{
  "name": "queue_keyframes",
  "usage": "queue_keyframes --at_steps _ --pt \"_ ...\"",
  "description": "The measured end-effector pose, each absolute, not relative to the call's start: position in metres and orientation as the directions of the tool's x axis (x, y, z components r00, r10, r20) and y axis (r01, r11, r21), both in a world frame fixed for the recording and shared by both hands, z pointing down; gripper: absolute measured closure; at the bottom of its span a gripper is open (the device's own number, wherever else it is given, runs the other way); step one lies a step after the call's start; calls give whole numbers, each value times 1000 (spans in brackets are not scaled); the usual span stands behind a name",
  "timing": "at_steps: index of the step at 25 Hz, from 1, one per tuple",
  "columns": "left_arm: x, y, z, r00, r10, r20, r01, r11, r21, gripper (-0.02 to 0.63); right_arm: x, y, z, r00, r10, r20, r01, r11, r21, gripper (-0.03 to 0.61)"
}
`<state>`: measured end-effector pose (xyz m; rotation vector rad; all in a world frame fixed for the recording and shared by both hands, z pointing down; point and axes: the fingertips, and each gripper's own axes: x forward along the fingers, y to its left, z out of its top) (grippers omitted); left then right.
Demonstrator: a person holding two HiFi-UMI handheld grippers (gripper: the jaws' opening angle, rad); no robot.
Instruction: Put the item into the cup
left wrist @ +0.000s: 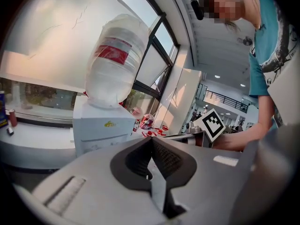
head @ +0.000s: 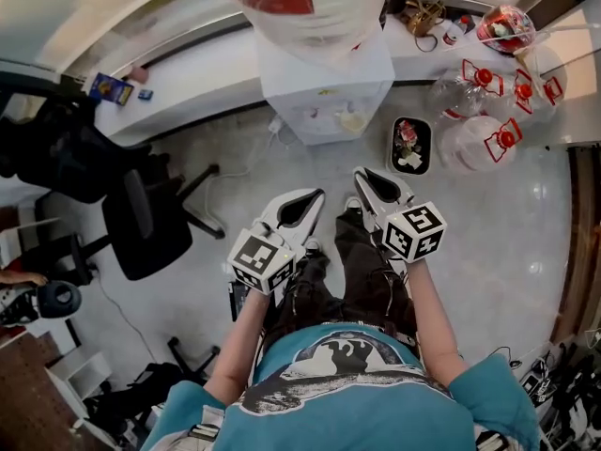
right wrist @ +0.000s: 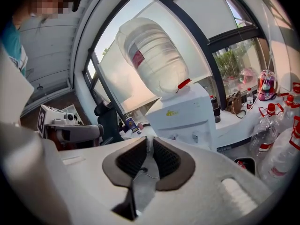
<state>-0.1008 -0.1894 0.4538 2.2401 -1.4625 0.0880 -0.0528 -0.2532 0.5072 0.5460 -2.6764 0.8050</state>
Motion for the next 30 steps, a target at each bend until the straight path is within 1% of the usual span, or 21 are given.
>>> queue_keyframes --at_steps 15,23,30 --pt "-105 -233 513 400 -853 336 -887 -267 378 601 -72 -328 606 -855 -255 453 -455 788 -416 534" --pt "-115 -237 545 376 -858 350 -886 -222 407 603 -76 -361 668 -812 -285 509 -491 804 -334 534" --pt "-116 -236 558 376 -853 363 -889 -221 402 603 -86 -388 719 -761 -307 572 -523 811 -261 534"
